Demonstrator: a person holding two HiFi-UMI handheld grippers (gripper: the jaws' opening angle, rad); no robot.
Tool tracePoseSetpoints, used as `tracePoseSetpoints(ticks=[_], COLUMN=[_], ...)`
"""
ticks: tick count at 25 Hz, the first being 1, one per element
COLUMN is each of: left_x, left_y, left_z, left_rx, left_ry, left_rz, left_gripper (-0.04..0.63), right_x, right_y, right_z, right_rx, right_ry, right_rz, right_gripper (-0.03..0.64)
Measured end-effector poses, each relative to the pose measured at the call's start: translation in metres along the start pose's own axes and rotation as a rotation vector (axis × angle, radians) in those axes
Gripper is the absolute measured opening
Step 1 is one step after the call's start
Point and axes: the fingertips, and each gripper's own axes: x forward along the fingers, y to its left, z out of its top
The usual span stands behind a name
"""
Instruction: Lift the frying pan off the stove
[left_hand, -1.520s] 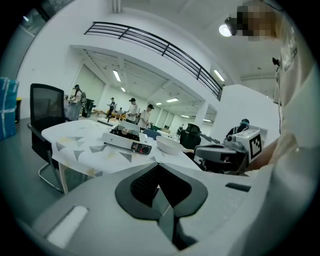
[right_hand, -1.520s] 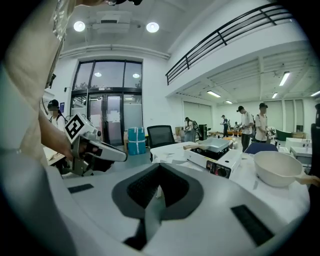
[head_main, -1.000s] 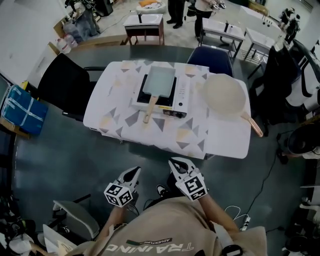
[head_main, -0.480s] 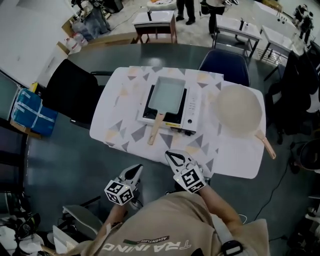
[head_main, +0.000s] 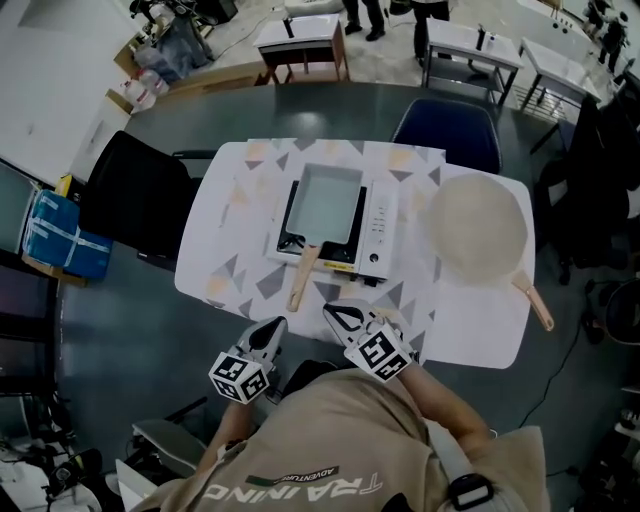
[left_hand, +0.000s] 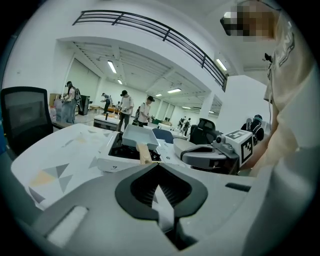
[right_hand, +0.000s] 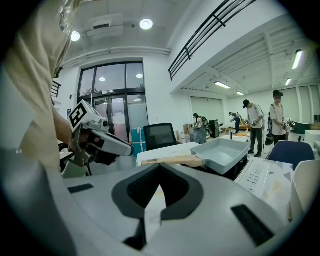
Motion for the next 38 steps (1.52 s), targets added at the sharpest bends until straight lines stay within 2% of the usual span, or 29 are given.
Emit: tracePoseSetpoints(ticks=[5,10,17,23,28,33,35,36,38], left_x=[0.008,0.028,0.057,0.081,0.089,0.104,0.107,0.109,0.110], left_y=[0.017,0.039,0.067,0.076,0.075,0.080,0.075,0.072,0.064], left_z=[0.020,0.026,0.047,0.040,0.034,0.032,0.029,0.028,0.025], left_rx=[-0.051,-0.060,0.000,-0.027,-0.159,-0.164,-0.190,-0.218,-0.297], left_ry=[-0.017,0.016,0.089,0.190,0.268,0.334,0.367,0.387,0.433], left_rz=[-0.031,-0.095,-0.249,-0.419,-0.594,-0.703,-0.755,-0.781,-0.825], left_gripper=[0.000,0.002,0.002,0.002,0.002,0.002,0.003,0.015,0.101], right_x=[0.014,0.023,0.037,0.046,0.038,0.030,0.024,0.021,0.016], right_y=[-0.018,-0.036,-0.061,-0.070,-0.072,-0.069,-0.067,-0.067,-0.068], right_z=[0.004,0.010,0.039,0.050,0.043,0.040,0.038,0.036,0.035], right_rx=[-0.001,0.022,0.092,0.099,0.165,0.204,0.216,0.220,0.224], right_ry=[0.016,0.034,0.001,-0.004,0.002,0.005,0.010,0.011,0.008], right_rz=[-0.010,-0.090,-0.264,-0.404,-0.562,-0.679,-0.712,-0.727,-0.750], right_gripper=[-0.003,-0.003,-0.003,-0.004,-0.003,-0.005,-0.003,-0.003,-0.003])
